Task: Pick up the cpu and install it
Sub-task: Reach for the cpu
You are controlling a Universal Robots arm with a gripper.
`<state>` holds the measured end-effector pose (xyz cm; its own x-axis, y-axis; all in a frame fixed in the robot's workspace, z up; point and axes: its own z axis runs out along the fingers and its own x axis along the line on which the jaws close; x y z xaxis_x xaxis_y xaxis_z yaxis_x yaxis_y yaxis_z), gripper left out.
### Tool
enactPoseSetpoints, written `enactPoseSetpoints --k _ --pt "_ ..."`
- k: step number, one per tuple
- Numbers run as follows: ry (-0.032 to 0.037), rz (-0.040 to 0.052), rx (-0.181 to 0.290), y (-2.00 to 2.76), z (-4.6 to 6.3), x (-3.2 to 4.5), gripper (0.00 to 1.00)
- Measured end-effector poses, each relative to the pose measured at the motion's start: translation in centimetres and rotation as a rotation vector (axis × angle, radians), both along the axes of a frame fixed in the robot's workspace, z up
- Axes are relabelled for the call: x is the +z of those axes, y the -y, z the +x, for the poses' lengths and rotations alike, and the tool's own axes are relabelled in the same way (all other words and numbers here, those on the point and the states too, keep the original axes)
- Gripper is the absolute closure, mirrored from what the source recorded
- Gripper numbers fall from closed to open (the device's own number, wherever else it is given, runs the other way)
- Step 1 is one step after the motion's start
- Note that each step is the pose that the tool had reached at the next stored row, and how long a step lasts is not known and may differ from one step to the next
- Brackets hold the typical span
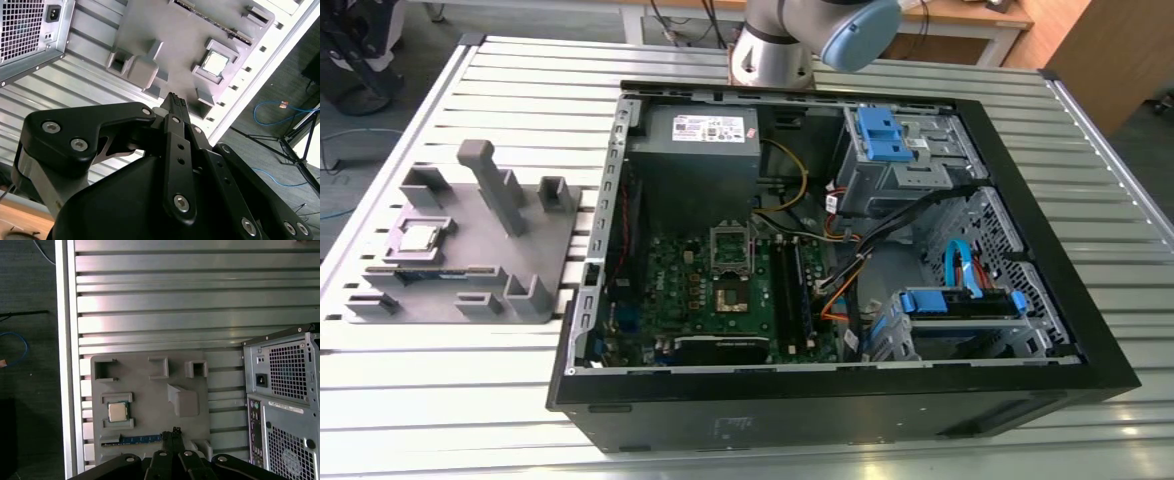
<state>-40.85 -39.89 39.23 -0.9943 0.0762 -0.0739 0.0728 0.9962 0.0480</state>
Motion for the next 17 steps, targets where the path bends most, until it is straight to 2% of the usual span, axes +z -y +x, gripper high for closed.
enactPoseSetpoints --k 17 --pt "0.0019 0.0000 0.000 0.00 -0.85 0.00 0.89"
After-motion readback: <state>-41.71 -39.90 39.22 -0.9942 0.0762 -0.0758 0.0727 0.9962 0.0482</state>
